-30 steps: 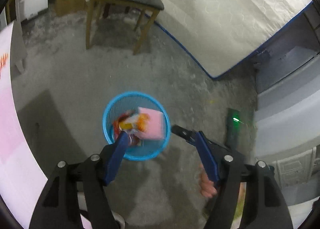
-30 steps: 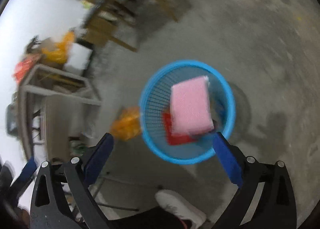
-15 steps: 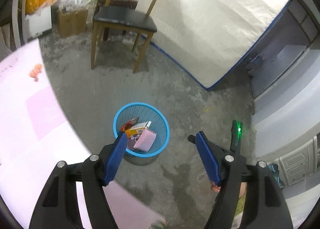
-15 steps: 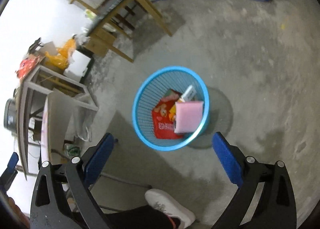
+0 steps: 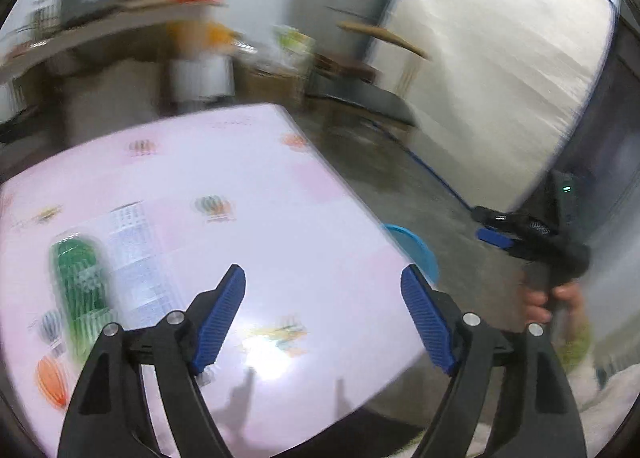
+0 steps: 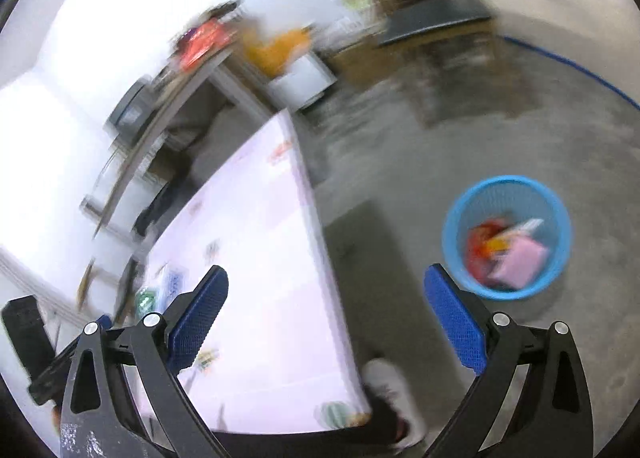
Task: Collect trash
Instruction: 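Return both tools to the table toward the green bottle and toothpaste box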
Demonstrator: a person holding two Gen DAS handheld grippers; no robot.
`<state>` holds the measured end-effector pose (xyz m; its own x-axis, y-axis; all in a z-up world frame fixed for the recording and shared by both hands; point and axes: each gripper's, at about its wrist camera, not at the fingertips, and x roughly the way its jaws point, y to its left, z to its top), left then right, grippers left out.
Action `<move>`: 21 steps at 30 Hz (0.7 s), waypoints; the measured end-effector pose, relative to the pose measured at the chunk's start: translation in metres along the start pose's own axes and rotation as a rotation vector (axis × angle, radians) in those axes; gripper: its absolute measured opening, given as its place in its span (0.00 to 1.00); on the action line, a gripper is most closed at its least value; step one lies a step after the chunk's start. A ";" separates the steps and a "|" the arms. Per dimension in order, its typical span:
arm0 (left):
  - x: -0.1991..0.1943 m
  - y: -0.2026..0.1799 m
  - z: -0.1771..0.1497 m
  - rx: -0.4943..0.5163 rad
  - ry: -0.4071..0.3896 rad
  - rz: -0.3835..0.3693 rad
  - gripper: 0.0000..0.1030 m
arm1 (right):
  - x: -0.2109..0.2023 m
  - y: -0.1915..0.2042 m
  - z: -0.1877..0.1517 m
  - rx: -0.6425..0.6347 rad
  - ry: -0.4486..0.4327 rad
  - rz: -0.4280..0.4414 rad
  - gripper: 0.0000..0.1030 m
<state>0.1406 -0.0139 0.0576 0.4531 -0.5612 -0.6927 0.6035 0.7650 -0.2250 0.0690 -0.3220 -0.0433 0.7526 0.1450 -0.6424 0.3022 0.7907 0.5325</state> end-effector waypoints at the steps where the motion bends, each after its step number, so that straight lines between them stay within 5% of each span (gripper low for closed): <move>1: -0.012 0.015 -0.008 -0.024 -0.022 0.046 0.76 | 0.014 0.020 -0.002 -0.028 0.041 0.040 0.92; 8: -0.045 0.090 -0.054 -0.179 -0.074 0.251 0.78 | 0.101 0.121 -0.026 -0.139 0.291 0.186 0.90; 14: -0.047 0.139 -0.085 -0.329 -0.059 0.256 0.78 | 0.166 0.193 -0.056 -0.212 0.479 0.210 0.87; 21: -0.045 0.158 -0.103 -0.397 -0.058 0.208 0.78 | 0.217 0.243 -0.068 -0.287 0.532 0.127 0.83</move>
<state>0.1477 0.1653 -0.0176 0.5808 -0.3908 -0.7141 0.2025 0.9190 -0.3382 0.2662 -0.0579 -0.0904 0.3554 0.4670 -0.8097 0.0045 0.8654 0.5011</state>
